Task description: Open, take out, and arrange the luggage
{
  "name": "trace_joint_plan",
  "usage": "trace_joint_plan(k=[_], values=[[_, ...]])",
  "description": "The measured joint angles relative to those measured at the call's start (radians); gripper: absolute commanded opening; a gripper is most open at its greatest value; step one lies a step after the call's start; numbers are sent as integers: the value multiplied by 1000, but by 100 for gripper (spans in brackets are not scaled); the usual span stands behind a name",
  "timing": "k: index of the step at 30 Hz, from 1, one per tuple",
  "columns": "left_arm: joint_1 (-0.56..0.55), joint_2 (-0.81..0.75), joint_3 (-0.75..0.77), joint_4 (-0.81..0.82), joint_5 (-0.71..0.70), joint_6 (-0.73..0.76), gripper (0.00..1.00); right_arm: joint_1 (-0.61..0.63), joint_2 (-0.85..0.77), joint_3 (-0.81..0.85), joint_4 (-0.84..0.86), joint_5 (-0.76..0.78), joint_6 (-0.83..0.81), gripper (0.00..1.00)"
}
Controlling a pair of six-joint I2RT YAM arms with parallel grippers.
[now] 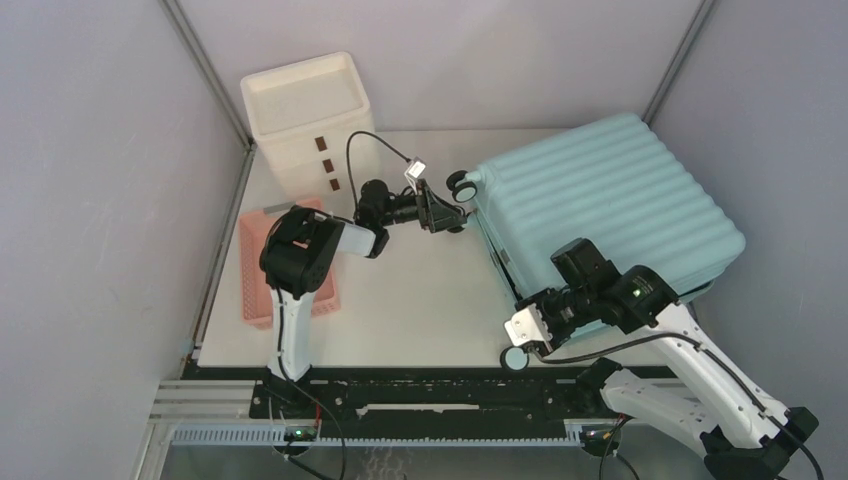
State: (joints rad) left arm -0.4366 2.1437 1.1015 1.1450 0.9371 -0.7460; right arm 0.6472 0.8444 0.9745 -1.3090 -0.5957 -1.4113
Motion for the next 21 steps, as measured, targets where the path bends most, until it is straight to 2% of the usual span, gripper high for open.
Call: trace_joint_plan(k=[8, 16, 18, 21], values=[[-5, 30, 42, -147, -42, 91, 60, 42, -23, -14, 10, 15, 34, 0], [-35, 87, 143, -177, 15, 86, 40, 44, -23, -15, 16, 19, 47, 0], [-37, 96, 151, -178, 34, 77, 27, 44, -23, -16, 18, 19, 50, 0], [-37, 101, 159, -181, 59, 58, 4, 45, -23, -16, 21, 19, 52, 0]])
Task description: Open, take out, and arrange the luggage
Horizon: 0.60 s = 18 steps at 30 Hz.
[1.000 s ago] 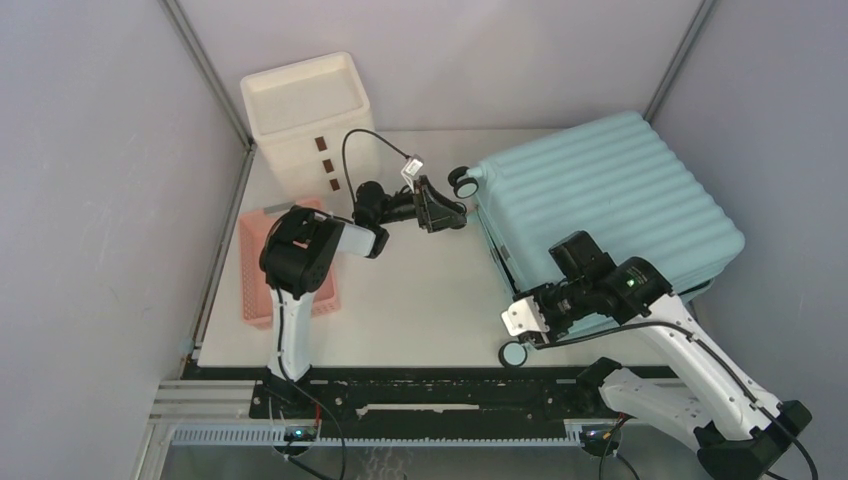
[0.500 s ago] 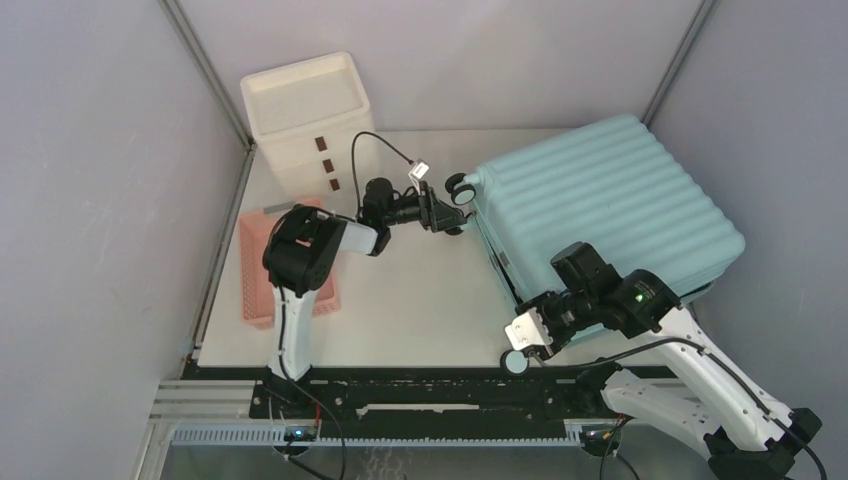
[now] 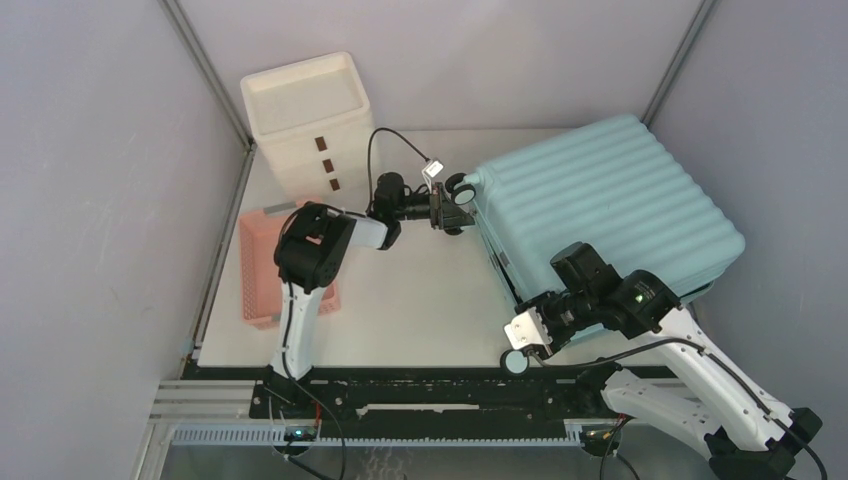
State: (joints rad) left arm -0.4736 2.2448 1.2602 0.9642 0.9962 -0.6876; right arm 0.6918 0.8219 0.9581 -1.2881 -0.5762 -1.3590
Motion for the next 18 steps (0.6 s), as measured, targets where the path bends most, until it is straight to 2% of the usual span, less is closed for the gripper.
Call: trace_joint_plan(k=[2, 9, 12, 18], values=[[-1, 0, 6, 7, 34, -16, 0, 1, 0, 0, 3, 2, 1, 0], [4, -4, 1, 21, 31, -43, 0, 5, 0, 0, 13, 7, 10, 0], [4, -40, -32, -13, -32, -22, 0, 5, 0, -2, 18, 9, 20, 0], [6, -117, -46, -190, -202, 74, 0, 10, 0, -2, 26, 15, 34, 0]])
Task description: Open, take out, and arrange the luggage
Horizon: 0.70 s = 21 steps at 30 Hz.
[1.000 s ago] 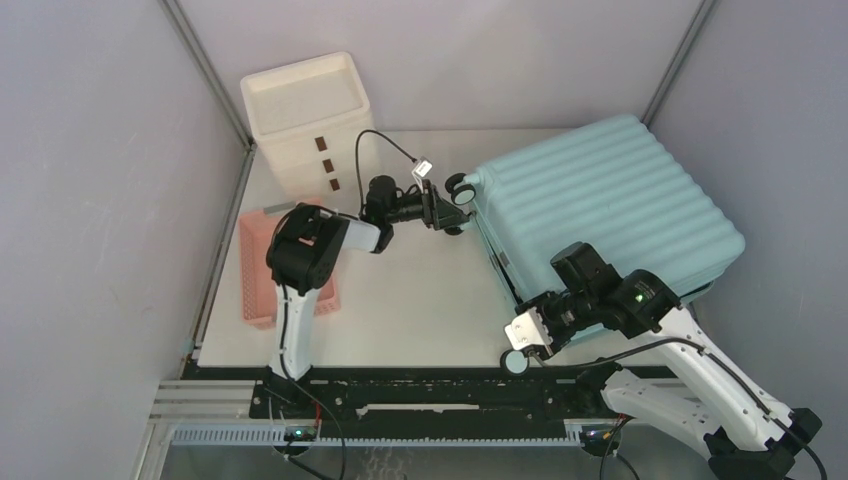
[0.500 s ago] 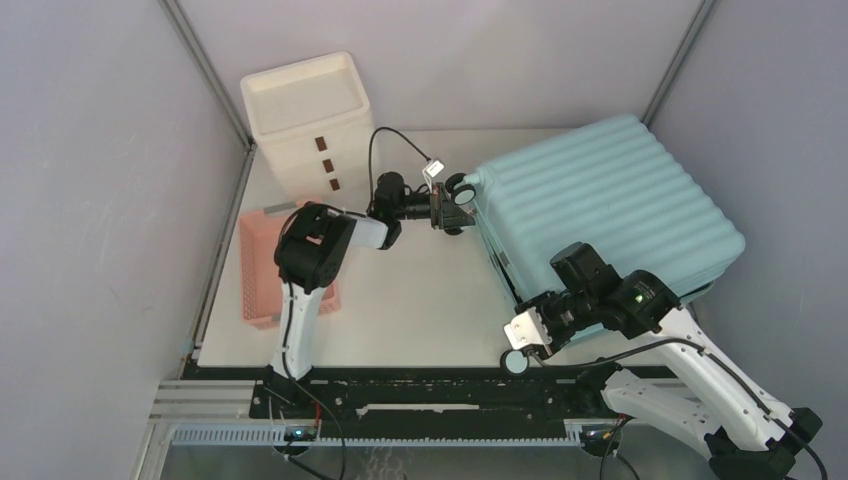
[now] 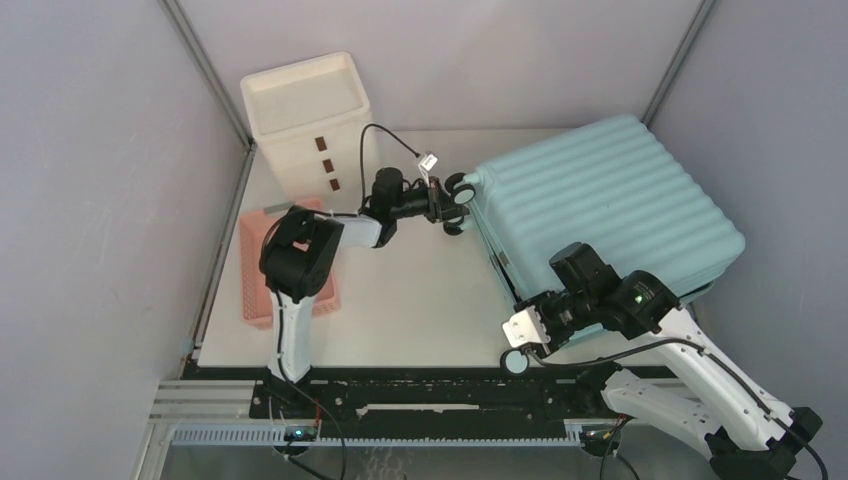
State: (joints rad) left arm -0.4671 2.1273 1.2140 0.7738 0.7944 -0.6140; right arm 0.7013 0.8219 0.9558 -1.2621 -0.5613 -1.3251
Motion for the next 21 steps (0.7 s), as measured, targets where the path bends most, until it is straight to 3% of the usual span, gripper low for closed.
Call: trace_joint_plan(k=[17, 21], values=[[5, 17, 276, -534, -41, 112, 0, 6, -1, -14, 61, 4, 26, 0], [11, 33, 322, -596, -26, 119, 0, 6, -3, -18, 72, 7, 28, 0]])
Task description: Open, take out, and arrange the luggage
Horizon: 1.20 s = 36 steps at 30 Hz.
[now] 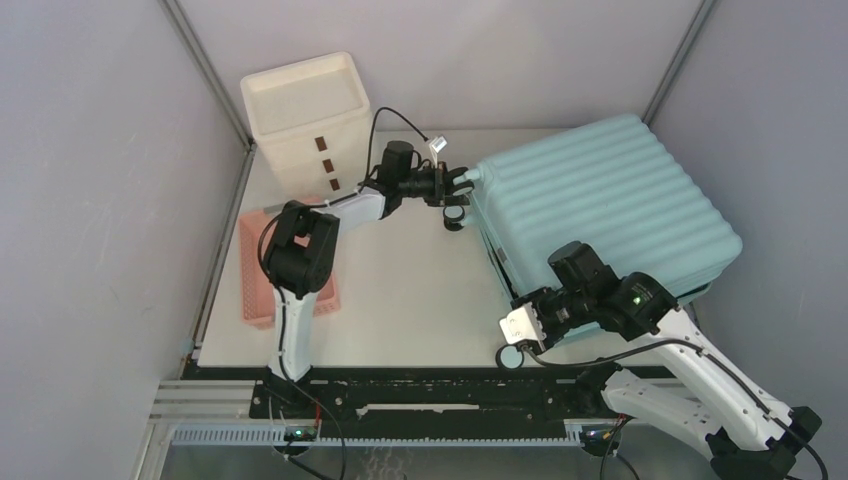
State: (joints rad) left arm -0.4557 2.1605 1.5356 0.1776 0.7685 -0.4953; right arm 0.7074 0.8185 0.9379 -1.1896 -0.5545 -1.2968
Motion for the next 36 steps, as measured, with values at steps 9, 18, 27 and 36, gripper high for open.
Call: trace_joint_plan(k=[9, 18, 27, 36], values=[[16, 4, -3, 12, 55, 6, 0, 0, -16, -10, 16, 1, 3, 0], [33, 16, 8, -3, 95, 11, 0, 1, -15, -11, 19, 4, 5, 0], [49, 117, 227, -219, 170, 18, 0, 14, -15, -11, 22, 15, 9, 0], [51, 152, 314, -317, 162, 17, 0, 46, -15, -14, 39, 45, 24, 0]])
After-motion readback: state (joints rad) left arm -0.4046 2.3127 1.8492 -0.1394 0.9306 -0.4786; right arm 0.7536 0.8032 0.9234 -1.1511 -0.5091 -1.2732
